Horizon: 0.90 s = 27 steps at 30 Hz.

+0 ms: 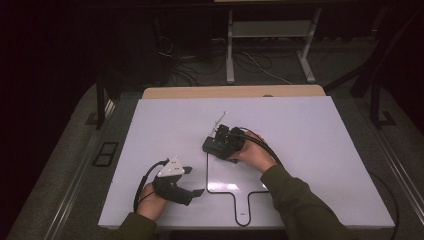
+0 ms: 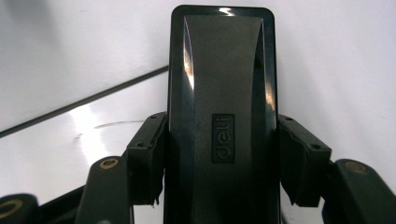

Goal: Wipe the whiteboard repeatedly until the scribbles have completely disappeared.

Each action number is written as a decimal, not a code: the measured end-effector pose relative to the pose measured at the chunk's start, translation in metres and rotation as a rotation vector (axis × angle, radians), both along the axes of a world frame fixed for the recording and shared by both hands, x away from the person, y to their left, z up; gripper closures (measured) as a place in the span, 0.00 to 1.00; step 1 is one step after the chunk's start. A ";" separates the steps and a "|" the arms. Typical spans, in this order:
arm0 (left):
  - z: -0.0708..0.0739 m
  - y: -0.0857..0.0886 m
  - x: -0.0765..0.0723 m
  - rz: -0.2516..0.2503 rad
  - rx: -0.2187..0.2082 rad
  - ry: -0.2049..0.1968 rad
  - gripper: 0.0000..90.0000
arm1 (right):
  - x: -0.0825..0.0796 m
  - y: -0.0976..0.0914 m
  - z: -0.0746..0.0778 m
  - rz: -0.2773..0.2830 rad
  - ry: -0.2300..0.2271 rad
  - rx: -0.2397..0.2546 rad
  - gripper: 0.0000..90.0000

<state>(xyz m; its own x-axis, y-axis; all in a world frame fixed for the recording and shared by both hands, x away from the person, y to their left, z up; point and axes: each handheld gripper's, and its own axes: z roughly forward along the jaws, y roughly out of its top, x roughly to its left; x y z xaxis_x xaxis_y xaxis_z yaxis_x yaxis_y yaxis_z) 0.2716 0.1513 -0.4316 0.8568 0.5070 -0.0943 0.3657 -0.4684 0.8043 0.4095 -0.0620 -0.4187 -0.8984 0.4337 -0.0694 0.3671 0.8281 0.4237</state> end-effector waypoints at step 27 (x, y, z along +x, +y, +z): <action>0.000 -0.001 -0.001 -0.001 0.003 0.000 0.15 | 0.003 0.008 0.000 0.000 0.007 -0.004 0.43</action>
